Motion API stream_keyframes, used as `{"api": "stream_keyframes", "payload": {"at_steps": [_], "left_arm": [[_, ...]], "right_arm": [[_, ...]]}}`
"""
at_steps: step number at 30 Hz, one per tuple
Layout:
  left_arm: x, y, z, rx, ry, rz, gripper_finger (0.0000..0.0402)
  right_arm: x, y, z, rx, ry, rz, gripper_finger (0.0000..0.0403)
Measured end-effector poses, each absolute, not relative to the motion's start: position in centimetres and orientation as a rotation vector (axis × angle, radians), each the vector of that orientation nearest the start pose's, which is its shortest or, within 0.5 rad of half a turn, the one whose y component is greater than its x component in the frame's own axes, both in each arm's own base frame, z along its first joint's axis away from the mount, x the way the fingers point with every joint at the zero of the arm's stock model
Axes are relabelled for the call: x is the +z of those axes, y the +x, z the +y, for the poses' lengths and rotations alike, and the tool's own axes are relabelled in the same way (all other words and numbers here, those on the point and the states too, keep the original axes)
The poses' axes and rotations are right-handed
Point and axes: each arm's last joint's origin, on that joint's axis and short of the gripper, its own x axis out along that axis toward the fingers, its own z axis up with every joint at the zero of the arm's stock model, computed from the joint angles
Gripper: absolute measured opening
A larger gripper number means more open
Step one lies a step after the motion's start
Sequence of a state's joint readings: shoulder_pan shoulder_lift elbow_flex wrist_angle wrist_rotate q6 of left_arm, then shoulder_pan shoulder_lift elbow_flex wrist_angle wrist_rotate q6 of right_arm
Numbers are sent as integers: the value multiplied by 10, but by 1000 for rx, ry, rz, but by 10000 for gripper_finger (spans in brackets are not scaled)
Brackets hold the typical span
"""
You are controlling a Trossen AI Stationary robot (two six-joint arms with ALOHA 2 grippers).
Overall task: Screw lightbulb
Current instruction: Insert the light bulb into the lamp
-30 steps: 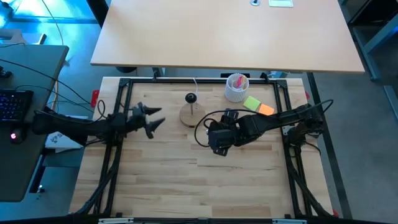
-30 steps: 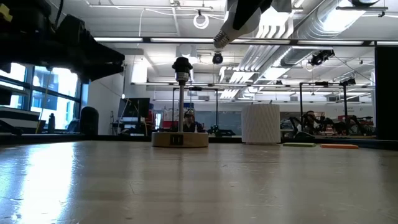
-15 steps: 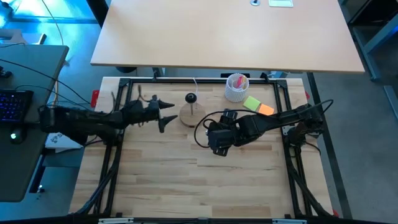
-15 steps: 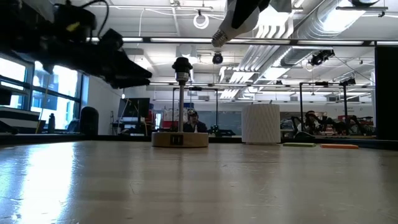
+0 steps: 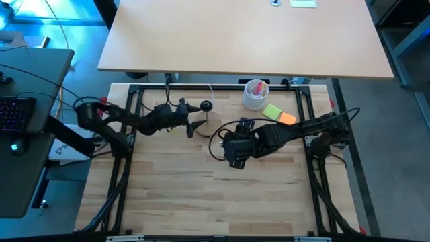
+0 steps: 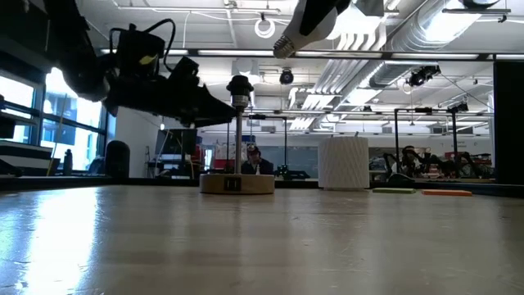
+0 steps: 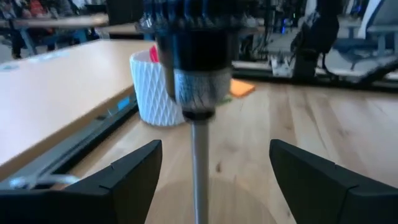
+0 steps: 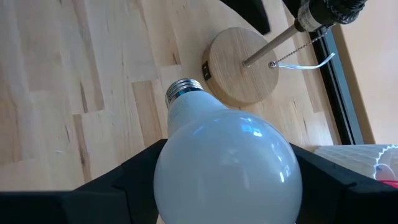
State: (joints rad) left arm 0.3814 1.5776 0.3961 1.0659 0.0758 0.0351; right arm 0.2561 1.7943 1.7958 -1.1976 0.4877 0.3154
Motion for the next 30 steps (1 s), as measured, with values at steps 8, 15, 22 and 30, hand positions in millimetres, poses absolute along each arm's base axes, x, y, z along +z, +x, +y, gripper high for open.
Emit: {"api": "stream_keyframes", "payload": {"at_steps": [8,15,22,30], "left_arm": [[142,282,109,277,-51,128,224],[131,278,107,282,-98,196,159],[132,273,105,296,-87,188,129],[138,272,105,300,-82,173,98]], "right_arm": [[335,350,77,-372,-152,1057,264],[335,349,80,-366,-156,1057,264],[335,350,80,-365,-155,1053,264],[335,350,80,-365,-153,1050,264]]}}
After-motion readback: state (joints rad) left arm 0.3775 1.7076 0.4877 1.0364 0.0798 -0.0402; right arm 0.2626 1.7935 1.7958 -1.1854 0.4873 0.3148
